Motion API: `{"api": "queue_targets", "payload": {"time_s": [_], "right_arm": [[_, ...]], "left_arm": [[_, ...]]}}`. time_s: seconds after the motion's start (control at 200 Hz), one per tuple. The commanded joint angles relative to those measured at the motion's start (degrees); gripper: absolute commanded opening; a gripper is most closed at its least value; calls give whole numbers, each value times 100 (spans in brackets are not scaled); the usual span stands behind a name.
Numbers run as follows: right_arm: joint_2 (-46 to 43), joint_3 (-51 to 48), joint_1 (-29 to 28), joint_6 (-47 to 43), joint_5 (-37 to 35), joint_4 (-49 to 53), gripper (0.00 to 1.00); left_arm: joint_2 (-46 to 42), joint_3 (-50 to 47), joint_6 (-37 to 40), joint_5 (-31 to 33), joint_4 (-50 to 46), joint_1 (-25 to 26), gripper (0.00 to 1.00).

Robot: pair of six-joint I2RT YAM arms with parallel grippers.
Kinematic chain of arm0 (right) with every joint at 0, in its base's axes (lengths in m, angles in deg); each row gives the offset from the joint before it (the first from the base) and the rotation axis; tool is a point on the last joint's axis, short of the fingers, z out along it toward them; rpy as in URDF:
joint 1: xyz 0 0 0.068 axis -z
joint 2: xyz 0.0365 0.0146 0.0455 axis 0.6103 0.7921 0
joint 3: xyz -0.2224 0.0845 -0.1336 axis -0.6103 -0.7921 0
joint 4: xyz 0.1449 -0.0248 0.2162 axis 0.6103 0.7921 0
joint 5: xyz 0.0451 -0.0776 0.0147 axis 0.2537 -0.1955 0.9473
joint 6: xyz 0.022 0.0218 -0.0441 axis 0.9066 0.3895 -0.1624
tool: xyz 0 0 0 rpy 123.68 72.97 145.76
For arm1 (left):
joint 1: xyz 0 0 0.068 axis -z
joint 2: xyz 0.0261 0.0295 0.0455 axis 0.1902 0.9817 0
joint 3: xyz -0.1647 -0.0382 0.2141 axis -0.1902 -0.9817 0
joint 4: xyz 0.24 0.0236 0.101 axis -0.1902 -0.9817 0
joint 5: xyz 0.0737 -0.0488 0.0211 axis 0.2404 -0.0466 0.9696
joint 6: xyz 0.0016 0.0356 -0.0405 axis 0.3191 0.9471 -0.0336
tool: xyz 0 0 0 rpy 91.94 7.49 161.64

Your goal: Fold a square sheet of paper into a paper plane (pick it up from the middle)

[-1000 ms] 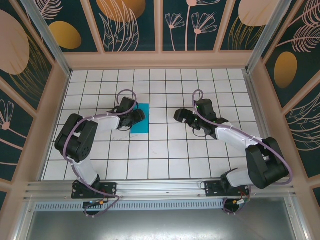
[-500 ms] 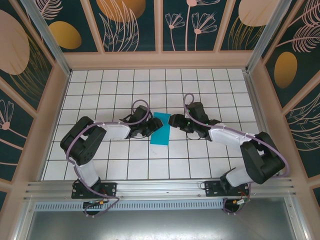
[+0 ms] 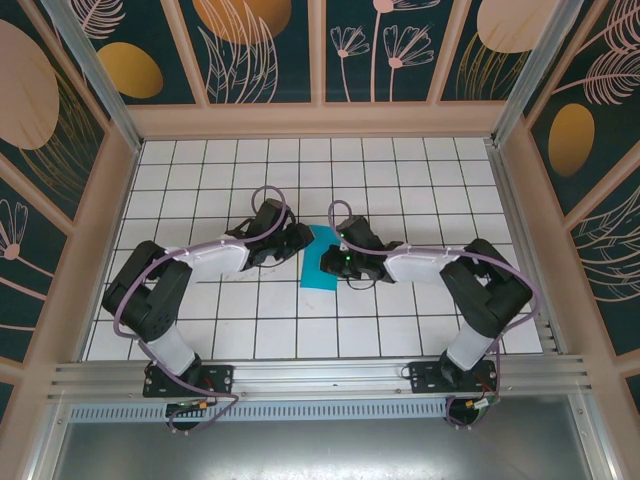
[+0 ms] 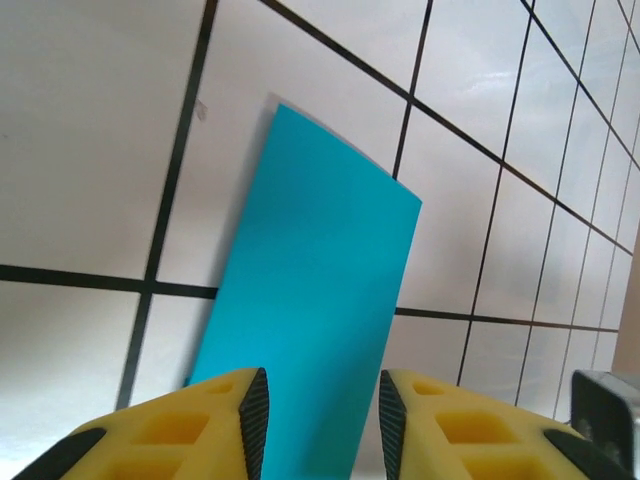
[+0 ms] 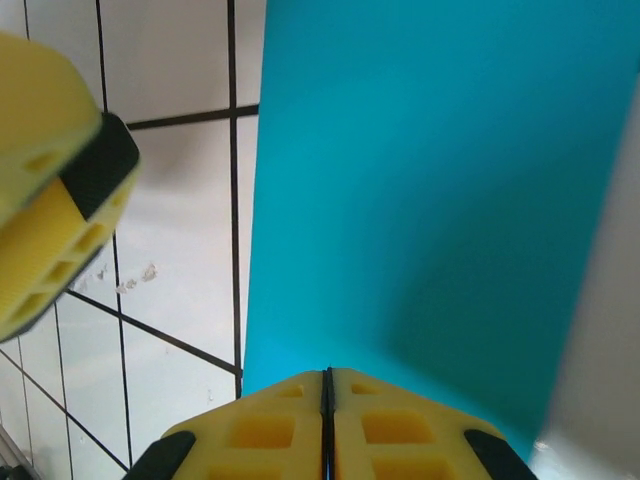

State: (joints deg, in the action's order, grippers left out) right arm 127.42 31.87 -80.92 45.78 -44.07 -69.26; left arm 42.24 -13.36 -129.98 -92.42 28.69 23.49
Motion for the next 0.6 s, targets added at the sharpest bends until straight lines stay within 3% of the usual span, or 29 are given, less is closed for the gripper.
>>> {"api": "queue_targets", "payload": {"time_s": [0.0,0.265,0.595], "right_arm": [[200,250,-81,-112,116,114,11],[381,434,17,-1646,-223,1478,15],[0,142,146,-2813,-210,1906,19]], "left_arm": [[-170,107,400,98,-316,-13,36],[-153,76,715,171,-493,-36,36],[-52,124,1041,-408,-291,-26,34]]}}
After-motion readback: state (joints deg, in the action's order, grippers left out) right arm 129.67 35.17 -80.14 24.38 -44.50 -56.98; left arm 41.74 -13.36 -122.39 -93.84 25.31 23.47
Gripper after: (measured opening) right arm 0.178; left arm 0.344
